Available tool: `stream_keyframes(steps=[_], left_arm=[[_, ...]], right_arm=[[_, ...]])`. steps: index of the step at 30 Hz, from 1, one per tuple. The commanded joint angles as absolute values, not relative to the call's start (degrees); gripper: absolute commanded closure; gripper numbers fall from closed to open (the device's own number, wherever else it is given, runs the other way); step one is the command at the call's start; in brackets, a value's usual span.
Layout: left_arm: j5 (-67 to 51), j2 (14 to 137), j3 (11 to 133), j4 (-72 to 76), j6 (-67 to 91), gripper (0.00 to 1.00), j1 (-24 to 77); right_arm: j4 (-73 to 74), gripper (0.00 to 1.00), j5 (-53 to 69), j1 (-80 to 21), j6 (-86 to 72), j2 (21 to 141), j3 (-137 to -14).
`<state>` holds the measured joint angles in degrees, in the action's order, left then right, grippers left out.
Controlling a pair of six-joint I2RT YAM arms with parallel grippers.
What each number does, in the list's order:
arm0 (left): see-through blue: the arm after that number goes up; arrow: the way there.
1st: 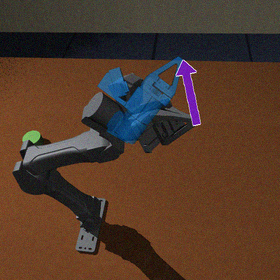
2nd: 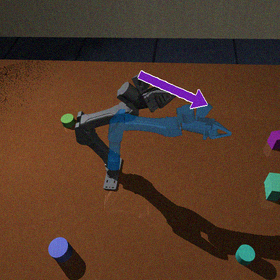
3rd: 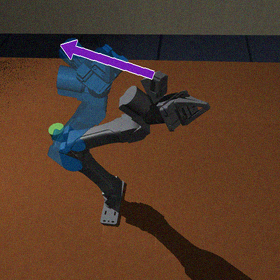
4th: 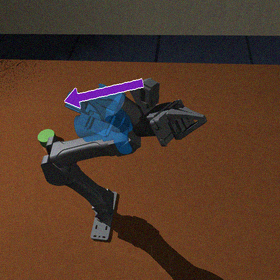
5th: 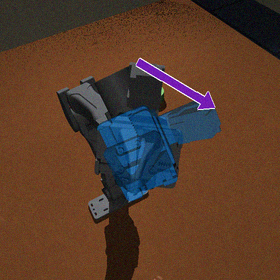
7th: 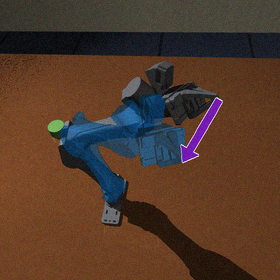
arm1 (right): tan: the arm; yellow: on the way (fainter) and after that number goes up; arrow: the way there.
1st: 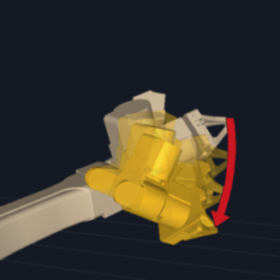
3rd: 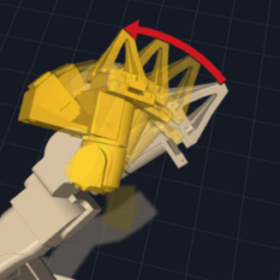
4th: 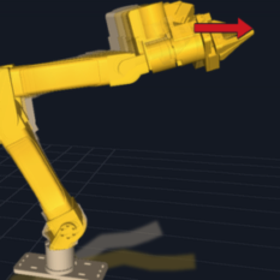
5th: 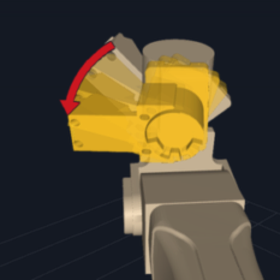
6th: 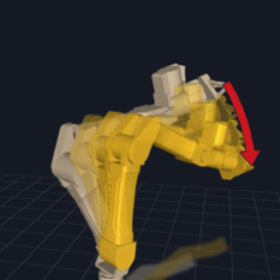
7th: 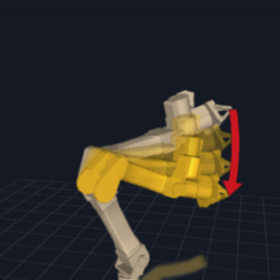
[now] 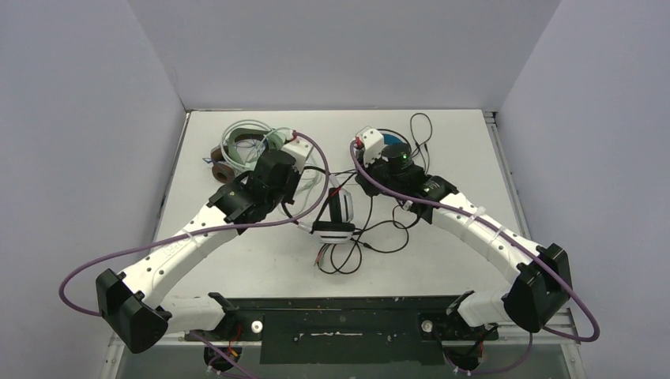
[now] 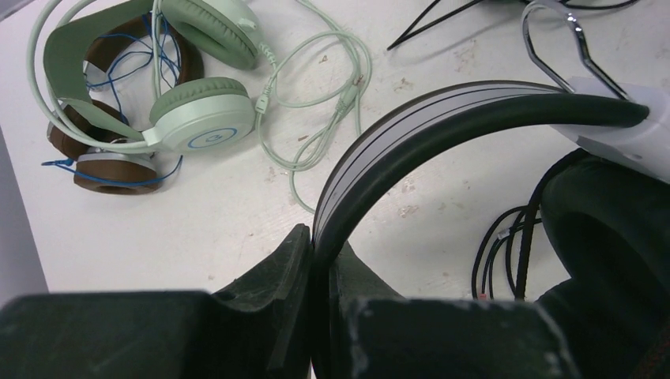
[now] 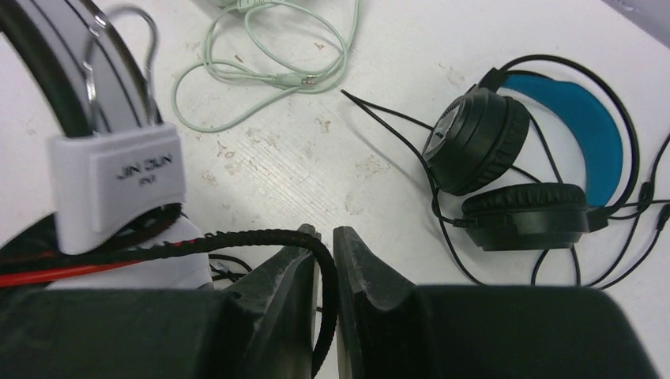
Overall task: Wrap the headphones
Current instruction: Wrap the headphones cable around the headphones.
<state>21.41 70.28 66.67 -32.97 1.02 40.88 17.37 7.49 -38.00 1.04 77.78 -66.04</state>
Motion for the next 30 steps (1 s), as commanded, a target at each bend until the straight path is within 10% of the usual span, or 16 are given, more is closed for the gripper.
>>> stream_keyframes(steps=[1,30], left_arm=[[19.7,67.9,72.5,-34.1,8.3,1.00,40.9],[5.7,71.7,95.4,-48.4,35.6,1.00,38.2]], right_arm=[[10.7,0.85,9.5,-35.6,-1.8,75.9,-62.4],[-37.0,0.55,24.9,-31.0,-14.2,68.8,-32.6]])
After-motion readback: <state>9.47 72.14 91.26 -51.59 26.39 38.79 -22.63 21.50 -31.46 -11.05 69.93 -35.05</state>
